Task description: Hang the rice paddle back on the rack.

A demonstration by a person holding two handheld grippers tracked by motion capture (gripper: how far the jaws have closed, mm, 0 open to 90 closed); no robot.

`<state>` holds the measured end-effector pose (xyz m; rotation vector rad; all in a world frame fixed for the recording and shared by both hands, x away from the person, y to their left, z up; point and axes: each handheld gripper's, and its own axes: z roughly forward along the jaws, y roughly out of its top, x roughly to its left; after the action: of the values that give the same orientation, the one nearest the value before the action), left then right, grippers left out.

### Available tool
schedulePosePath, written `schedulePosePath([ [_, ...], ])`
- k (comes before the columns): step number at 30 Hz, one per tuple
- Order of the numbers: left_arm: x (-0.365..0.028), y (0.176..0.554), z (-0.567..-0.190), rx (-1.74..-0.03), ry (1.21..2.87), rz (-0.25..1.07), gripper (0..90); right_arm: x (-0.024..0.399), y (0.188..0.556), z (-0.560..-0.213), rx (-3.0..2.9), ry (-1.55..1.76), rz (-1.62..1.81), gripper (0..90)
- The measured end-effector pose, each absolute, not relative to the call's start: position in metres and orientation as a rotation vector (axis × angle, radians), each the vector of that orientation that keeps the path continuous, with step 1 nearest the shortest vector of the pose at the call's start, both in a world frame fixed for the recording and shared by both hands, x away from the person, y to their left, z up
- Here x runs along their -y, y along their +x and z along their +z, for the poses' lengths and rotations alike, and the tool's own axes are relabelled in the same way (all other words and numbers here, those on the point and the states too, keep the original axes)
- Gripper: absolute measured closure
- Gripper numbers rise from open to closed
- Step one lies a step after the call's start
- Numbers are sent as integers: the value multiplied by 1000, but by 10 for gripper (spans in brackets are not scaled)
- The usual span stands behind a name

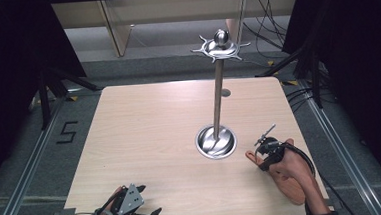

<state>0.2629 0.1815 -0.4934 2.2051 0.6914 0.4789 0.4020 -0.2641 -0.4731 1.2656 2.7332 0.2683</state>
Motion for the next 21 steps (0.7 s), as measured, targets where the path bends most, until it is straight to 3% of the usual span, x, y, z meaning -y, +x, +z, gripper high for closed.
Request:
schedulePosePath([
  [21, -180, 263, -493, -683, 2198, 458, 150, 259, 398, -468, -2779, 1085, 189, 661],
])
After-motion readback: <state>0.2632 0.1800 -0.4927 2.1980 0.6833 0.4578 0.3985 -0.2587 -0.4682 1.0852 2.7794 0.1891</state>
